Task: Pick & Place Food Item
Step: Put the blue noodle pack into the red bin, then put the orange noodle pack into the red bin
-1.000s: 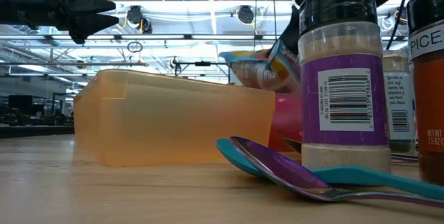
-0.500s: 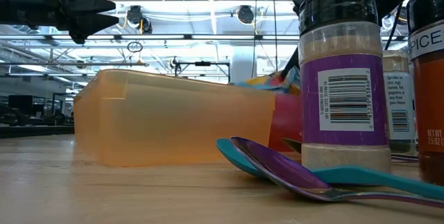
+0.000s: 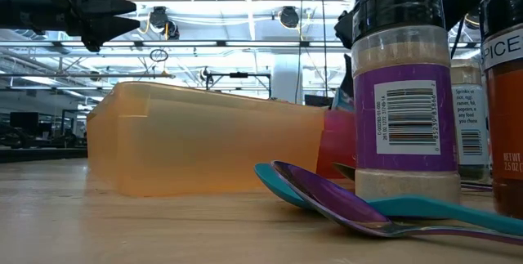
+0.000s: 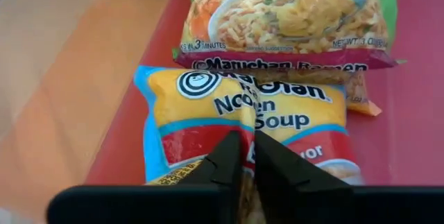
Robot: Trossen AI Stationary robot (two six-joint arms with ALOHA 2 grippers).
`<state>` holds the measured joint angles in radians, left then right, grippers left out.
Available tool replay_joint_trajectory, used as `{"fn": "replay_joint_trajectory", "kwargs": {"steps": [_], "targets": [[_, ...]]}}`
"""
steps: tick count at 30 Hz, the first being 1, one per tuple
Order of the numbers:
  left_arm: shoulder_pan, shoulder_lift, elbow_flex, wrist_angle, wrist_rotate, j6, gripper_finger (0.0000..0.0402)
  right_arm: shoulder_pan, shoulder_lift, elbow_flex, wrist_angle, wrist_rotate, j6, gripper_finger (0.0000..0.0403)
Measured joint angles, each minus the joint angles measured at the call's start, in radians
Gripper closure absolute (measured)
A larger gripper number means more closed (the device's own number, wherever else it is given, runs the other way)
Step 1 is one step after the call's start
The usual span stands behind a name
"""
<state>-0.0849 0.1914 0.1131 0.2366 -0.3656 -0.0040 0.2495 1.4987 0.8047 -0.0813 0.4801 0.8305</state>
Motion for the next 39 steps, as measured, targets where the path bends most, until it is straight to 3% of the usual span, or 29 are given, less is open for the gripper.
{"fn": "replay_joint_trajectory", "kwargs": {"steps": [13, 17, 24, 30, 34, 39], "targets": [[0.0, 0.0, 0.0, 0.0, 0.0, 0.0, 0.0149, -0.02, -0.042, -0.001, 0.131, -0.014, -0.196, 0.0236], [0.0, 0.0, 0.0, 0.0, 0.0, 0.0, 0.0149, -0.022, -0.122, -0.001, 0.068, -0.014, -0.188, 0.0214], [0.0, 0.0, 0.0, 0.0, 0.0, 0.0, 0.0149, -0.022, -0.344, -0.001, -0.186, -0.007, -0.193, 0.0212], [0.0, 0.0, 0.0, 0.0, 0.0, 0.0, 0.0149, -0.02, -0.465, -0.001, -0.487, -0.013, -0.022, 0.0205], [0.0, 0.0, 0.0, 0.0, 0.0, 0.0, 0.0149, -0.021, -0.498, -0.001, -0.757, -0.022, 0.227, 0.0205], [0.0, 0.0, 0.0, 0.0, 0.0, 0.0, 0.0149, -0.021, -0.491, -0.017, -0.917, -0.156, 0.453, 0.0215]]}}
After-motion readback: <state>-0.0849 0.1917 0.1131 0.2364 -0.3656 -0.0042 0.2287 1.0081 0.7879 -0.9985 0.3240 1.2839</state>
